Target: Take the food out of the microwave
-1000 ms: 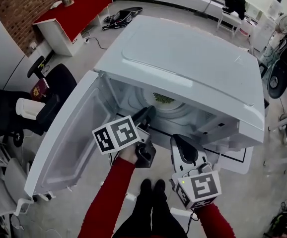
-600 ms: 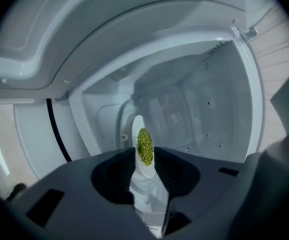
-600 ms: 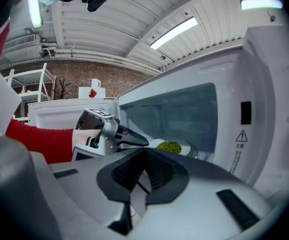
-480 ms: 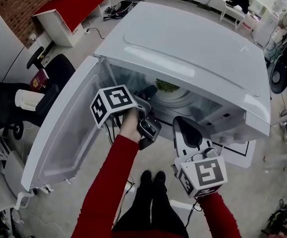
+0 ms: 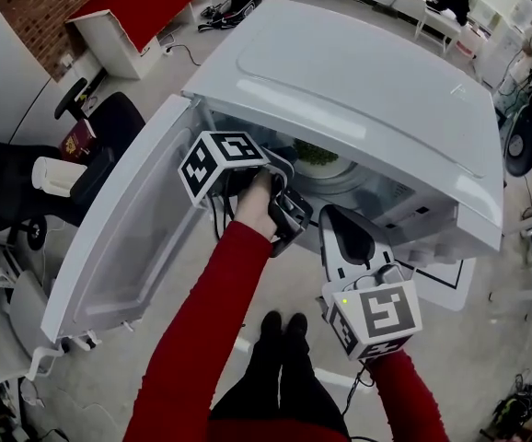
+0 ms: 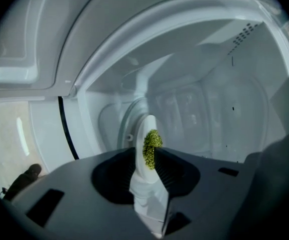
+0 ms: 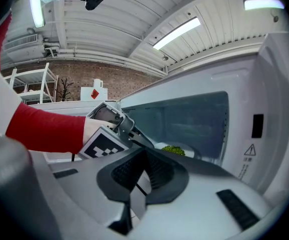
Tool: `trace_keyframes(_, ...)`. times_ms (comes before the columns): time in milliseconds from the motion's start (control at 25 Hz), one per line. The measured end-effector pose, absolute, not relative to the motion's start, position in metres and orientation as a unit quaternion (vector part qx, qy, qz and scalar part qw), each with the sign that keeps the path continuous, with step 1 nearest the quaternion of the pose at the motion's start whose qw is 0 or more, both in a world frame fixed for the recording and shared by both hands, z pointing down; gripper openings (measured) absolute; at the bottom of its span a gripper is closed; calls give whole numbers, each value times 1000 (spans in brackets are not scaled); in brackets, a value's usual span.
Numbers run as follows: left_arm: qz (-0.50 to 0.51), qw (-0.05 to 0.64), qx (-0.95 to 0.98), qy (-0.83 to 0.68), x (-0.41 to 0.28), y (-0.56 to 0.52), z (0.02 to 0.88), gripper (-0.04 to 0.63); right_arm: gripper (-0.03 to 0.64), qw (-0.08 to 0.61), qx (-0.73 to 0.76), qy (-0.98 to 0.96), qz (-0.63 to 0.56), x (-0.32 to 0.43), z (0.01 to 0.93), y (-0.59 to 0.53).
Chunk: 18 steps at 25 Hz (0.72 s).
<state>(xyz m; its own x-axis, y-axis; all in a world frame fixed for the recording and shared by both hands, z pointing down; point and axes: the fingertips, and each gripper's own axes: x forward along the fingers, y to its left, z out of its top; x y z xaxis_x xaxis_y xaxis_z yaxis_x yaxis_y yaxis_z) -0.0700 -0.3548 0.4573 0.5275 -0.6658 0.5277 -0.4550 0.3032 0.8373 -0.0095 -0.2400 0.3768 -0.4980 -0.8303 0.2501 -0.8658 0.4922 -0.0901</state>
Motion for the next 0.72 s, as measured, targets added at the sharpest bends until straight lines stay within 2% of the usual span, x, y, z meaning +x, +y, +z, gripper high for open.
trace_keyframes(520,-58,656,567,-494,-54,-362,460,112,14,97,503,-852,107,-3,381,-248)
trace_keyframes(640,-50,658,564,-496,-51,-360,463,46,14,100,507,-849,111,0,384,-249)
trace_keyframes(720,-54,654,568,-497,-51,-363,461,32,14,101,510,-847,112,3,385,-250)
